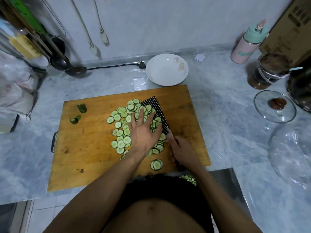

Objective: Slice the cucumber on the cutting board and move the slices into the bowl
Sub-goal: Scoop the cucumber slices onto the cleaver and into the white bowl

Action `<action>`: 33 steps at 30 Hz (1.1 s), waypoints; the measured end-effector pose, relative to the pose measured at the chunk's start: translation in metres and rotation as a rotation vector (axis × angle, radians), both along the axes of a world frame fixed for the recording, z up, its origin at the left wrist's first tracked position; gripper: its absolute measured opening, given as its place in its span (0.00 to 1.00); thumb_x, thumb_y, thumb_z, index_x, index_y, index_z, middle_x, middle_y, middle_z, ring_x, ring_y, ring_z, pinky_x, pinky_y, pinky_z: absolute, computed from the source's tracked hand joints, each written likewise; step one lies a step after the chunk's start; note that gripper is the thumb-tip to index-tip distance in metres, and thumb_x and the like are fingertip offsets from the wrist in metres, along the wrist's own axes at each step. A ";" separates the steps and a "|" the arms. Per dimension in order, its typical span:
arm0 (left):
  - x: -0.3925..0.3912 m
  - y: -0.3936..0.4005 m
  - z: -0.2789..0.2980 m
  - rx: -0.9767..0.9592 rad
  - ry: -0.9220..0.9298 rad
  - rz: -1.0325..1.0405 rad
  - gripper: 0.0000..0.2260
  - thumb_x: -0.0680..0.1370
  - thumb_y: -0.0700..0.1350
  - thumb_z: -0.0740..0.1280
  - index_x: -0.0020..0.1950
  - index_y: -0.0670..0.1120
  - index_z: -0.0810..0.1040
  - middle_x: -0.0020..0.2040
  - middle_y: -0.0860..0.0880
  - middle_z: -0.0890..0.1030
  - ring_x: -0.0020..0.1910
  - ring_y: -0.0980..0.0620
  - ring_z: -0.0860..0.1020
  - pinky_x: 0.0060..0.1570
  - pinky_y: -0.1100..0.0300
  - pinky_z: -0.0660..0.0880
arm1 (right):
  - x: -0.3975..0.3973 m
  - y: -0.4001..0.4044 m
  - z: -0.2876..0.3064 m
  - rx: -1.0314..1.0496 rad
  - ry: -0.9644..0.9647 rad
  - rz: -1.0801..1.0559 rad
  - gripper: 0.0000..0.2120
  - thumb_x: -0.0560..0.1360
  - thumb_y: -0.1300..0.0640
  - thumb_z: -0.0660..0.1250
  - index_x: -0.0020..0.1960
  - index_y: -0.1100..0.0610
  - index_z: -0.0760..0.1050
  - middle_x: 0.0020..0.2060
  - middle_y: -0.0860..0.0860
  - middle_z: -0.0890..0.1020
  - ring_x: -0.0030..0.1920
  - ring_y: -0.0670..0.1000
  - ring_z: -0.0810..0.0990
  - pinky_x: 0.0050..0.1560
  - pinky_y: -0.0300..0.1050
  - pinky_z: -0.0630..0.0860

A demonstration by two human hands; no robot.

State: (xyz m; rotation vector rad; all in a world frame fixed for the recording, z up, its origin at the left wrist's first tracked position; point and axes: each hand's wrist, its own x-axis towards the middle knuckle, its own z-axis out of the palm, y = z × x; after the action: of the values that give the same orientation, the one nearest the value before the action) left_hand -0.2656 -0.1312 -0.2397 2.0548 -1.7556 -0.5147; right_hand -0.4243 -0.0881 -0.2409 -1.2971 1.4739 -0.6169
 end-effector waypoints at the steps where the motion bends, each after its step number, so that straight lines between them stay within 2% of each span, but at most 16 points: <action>1: -0.001 -0.002 0.000 -0.018 0.033 0.022 0.25 0.76 0.61 0.64 0.72 0.58 0.70 0.79 0.51 0.58 0.78 0.45 0.46 0.76 0.42 0.51 | -0.001 -0.001 0.002 -0.007 -0.004 0.001 0.25 0.82 0.41 0.56 0.38 0.59 0.71 0.27 0.53 0.76 0.25 0.47 0.75 0.29 0.42 0.72; 6: -0.005 -0.004 -0.001 -0.033 0.062 0.022 0.22 0.77 0.58 0.64 0.71 0.57 0.73 0.78 0.52 0.61 0.78 0.42 0.50 0.75 0.53 0.47 | -0.002 0.001 0.007 0.019 -0.045 -0.025 0.23 0.82 0.42 0.57 0.38 0.59 0.71 0.27 0.53 0.77 0.25 0.47 0.75 0.28 0.41 0.71; 8: -0.006 -0.006 0.000 -0.045 0.048 0.010 0.23 0.76 0.59 0.63 0.71 0.56 0.73 0.78 0.51 0.62 0.78 0.42 0.52 0.74 0.54 0.45 | -0.003 0.004 0.010 0.035 -0.078 -0.043 0.23 0.83 0.43 0.57 0.38 0.59 0.70 0.28 0.54 0.77 0.24 0.47 0.75 0.28 0.41 0.71; 14: -0.007 -0.019 0.011 -0.051 0.011 -0.032 0.23 0.76 0.60 0.63 0.69 0.55 0.75 0.76 0.50 0.65 0.77 0.42 0.56 0.75 0.51 0.49 | 0.002 -0.001 0.024 0.076 -0.106 -0.093 0.23 0.82 0.42 0.57 0.38 0.58 0.70 0.28 0.54 0.76 0.24 0.50 0.75 0.29 0.45 0.73; 19: -0.008 -0.025 0.021 -0.011 0.009 -0.056 0.22 0.77 0.57 0.64 0.71 0.56 0.73 0.77 0.51 0.62 0.77 0.42 0.52 0.76 0.48 0.49 | 0.001 -0.004 0.034 0.107 -0.145 -0.114 0.23 0.82 0.41 0.58 0.39 0.59 0.71 0.28 0.56 0.76 0.24 0.51 0.75 0.29 0.47 0.73; 21: -0.010 -0.034 0.026 -0.003 -0.001 -0.073 0.22 0.77 0.58 0.64 0.71 0.57 0.72 0.77 0.51 0.62 0.77 0.42 0.51 0.76 0.46 0.49 | 0.001 -0.009 0.040 0.126 -0.160 -0.142 0.23 0.82 0.42 0.58 0.40 0.60 0.71 0.28 0.56 0.76 0.24 0.51 0.74 0.27 0.44 0.72; 24: -0.015 -0.060 0.035 0.014 -0.034 -0.112 0.23 0.77 0.59 0.63 0.71 0.59 0.72 0.77 0.52 0.63 0.77 0.43 0.52 0.76 0.46 0.50 | 0.000 -0.024 0.052 0.128 -0.160 -0.185 0.22 0.82 0.42 0.57 0.40 0.59 0.70 0.29 0.54 0.75 0.23 0.49 0.73 0.25 0.40 0.70; 30: -0.030 -0.128 0.051 -0.039 -0.075 -0.200 0.22 0.76 0.59 0.63 0.71 0.58 0.73 0.76 0.51 0.65 0.76 0.42 0.56 0.74 0.44 0.53 | -0.009 -0.080 0.064 0.135 -0.148 -0.274 0.23 0.82 0.41 0.57 0.40 0.58 0.72 0.29 0.54 0.77 0.24 0.51 0.74 0.27 0.44 0.72; 33: -0.037 -0.161 0.052 -0.072 -0.079 -0.242 0.22 0.76 0.58 0.63 0.70 0.56 0.74 0.75 0.50 0.67 0.74 0.42 0.58 0.73 0.45 0.55 | -0.012 -0.106 0.067 0.116 -0.192 -0.331 0.21 0.83 0.43 0.58 0.42 0.60 0.73 0.29 0.55 0.76 0.23 0.51 0.73 0.24 0.42 0.71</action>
State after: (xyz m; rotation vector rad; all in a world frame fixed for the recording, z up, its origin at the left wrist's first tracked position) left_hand -0.3030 -0.2923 -0.1875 1.8474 -2.0528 -0.4372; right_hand -0.4359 -0.1940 -0.1734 -0.8847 1.5498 -0.8337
